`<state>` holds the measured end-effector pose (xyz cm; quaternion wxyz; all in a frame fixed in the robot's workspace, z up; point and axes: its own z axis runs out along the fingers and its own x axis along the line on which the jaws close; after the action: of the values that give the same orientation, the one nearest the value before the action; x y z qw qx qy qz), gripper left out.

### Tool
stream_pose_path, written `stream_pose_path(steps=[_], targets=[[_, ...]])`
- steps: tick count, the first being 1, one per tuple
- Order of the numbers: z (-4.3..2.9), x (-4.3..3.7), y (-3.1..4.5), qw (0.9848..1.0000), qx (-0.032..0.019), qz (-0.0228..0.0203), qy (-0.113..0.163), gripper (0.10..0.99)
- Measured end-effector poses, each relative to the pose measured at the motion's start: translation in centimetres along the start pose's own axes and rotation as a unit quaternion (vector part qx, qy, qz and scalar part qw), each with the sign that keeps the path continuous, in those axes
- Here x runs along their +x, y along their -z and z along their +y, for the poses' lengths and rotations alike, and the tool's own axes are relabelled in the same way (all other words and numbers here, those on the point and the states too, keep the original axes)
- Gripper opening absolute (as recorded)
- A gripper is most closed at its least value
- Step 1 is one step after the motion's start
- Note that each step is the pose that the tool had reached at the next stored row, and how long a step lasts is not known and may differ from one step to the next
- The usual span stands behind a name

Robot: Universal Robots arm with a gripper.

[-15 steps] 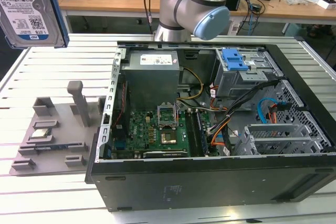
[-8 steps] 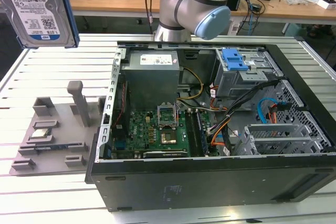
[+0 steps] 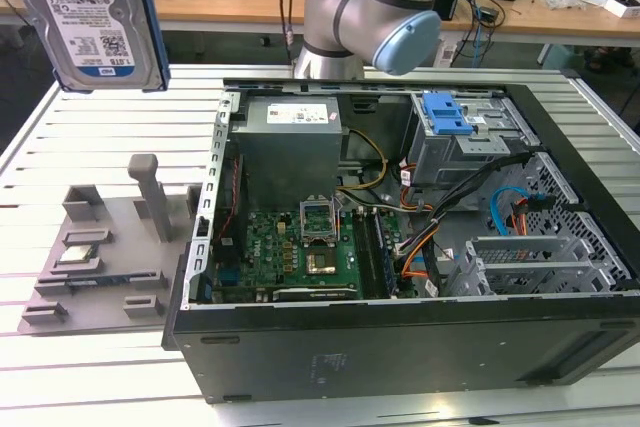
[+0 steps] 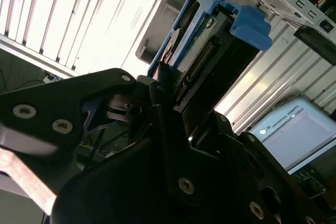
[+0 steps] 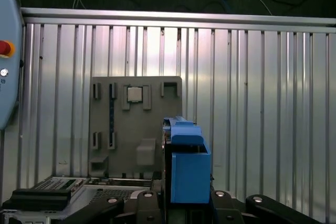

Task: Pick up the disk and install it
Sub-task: 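Pick up the disk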

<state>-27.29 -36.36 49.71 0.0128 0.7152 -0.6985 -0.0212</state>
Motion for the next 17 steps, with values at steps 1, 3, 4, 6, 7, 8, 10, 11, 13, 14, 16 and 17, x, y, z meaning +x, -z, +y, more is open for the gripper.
stream_pose_path(steps=[1,3,4,6,7,8,10,11,13,14,16,17], targets=[[-0.33,0.01,0.01,1.0,0.0,0.0,0.0,0.361],[-1.11,0.03,0.05,1.0,0.0,0.0,0.0,0.361],[-1.34,0.03,0.06,1.0,0.0,0.0,0.0,0.361],[-2.04,0.05,0.1,1.0,0.0,0.0,0.0,0.361],[-2.35,0.05,0.11,1.0,0.0,0.0,0.0,0.361],[-2.64,0.06,0.13,1.0,0.0,0.0,0.0,0.361],[-3.32,0.08,0.16,1.0,0.0,0.0,0.0,0.361],[-3.59,0.08,0.17,1.0,0.0,0.0,0.0,0.361],[-4.15,0.1,0.2,1.0,0.0,0.0,0.0,0.361],[-4.41,0.1,0.22,1.0,0.0,0.0,0.0,0.361],[-4.96,0.12,0.24,1.0,0.0,0.0,0.0,0.361],[-5.31,0.12,0.25,1.0,0.0,0.0,0.0,0.361]])
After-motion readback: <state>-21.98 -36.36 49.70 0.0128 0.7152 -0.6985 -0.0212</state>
